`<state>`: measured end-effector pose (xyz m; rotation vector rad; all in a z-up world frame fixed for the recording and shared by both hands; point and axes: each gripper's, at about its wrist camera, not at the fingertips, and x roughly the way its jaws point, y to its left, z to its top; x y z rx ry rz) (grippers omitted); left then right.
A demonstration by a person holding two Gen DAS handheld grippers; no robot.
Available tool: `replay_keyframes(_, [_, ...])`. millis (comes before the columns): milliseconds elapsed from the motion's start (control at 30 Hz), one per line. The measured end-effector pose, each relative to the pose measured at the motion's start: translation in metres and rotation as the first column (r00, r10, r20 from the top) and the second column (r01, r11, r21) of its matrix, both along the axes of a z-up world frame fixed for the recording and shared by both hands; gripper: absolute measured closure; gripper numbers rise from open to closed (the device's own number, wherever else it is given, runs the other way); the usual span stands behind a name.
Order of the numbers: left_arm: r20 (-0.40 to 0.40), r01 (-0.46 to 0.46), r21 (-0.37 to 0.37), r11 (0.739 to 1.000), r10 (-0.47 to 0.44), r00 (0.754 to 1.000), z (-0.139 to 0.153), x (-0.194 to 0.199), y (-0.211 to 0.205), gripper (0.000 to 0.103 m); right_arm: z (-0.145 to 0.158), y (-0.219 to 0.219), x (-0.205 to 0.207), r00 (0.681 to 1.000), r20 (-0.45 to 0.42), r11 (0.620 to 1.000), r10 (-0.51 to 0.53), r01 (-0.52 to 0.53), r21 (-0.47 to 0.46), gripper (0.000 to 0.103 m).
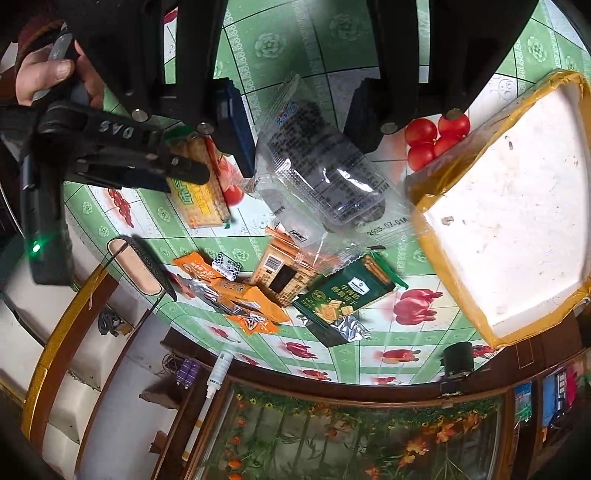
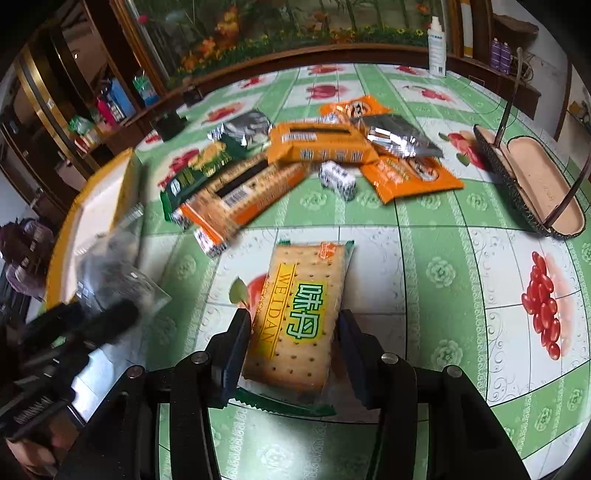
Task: Organize snacks
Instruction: 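Carry the clear bag with the left tool while the right tool carries the WEIDAN pack toward the box, then release the clear bag with left tool while right releases WEIDAN pack into box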
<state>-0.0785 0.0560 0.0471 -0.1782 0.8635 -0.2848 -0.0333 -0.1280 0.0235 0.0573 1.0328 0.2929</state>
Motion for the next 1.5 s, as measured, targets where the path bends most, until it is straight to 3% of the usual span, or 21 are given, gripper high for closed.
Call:
replay_keyframes(233, [0.023, -0.02, 0.001, 1.0, 0.02, 1.0, 0.005, -0.002, 0.009, 0.059, -0.007, 0.01, 0.0, 1.0, 0.016, 0.992, 0.001, 0.001, -0.126, 0.052])
replay_keyframes(433, [0.046, -0.057, -0.022, 0.998, 0.058, 0.997, 0.014, -0.004, 0.028, 0.058, -0.001, 0.003, 0.002, 1.0, 0.006, 0.998, -0.007, 0.007, -0.065, 0.052])
replay_keyframes(667, [0.077, -0.114, -0.036, 0.993, 0.116, 0.99, 0.026, -0.006, 0.056, 0.058, 0.027, 0.023, -0.003, 0.997, 0.062, 0.999, 0.042, -0.04, -0.035, 0.052])
replay_keyframes(1033, [0.08, -0.256, -0.057, 0.965, 0.26, 0.962, 0.035, -0.001, 0.137, 0.058, 0.077, 0.119, 0.009, 0.956, 0.143, 0.967, 0.254, -0.257, -0.003, 0.052])
replay_keyframes(1500, [-0.019, -0.342, 0.047, 0.938, 0.343, 0.939, 0.018, 0.065, 0.22, 0.058, 0.067, 0.261, 0.088, 0.912, 0.073, 0.913, 0.404, -0.407, 0.04, 0.052])
